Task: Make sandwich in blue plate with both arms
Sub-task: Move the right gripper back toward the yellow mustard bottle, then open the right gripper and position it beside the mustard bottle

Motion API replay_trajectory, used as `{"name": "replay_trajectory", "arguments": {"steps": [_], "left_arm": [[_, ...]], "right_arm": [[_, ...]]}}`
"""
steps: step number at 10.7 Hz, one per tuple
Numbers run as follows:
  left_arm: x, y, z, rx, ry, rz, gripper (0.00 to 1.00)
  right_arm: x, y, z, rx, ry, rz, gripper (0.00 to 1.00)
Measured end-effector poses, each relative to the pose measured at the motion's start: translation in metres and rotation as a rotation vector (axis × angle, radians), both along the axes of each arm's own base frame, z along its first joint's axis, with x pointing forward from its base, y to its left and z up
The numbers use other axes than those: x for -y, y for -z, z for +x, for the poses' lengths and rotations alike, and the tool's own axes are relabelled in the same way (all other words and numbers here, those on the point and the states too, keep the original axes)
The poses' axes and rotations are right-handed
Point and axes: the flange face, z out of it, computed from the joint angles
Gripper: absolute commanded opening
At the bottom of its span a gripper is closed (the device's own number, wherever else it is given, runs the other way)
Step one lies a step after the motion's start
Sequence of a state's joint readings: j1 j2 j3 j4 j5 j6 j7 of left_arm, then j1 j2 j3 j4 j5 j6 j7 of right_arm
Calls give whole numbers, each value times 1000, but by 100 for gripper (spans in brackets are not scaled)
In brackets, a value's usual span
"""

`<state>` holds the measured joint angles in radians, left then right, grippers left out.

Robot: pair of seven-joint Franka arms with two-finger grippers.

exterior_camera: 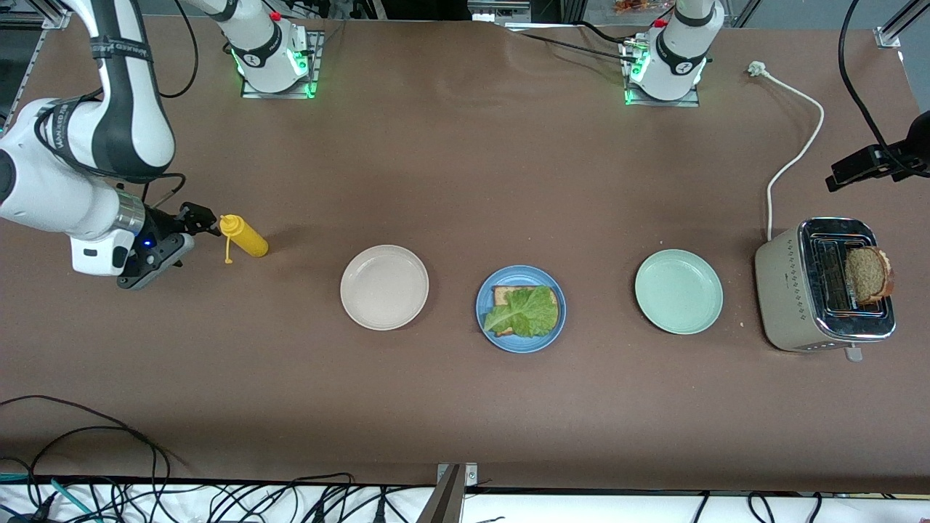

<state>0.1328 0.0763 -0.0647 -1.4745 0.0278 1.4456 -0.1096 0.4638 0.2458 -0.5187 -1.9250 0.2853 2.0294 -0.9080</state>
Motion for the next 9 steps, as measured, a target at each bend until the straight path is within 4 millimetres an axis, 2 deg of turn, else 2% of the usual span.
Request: {"name": "replay_trajectory", "arguments": {"steps": [2, 9], "left_arm": [[0, 0, 0, 0, 0, 0, 100], [0, 0, 0, 0, 0, 0, 100]], "right_arm": [[28, 13, -9, 35, -85, 111, 100], [106, 36, -49, 125, -289, 533, 100]]}}
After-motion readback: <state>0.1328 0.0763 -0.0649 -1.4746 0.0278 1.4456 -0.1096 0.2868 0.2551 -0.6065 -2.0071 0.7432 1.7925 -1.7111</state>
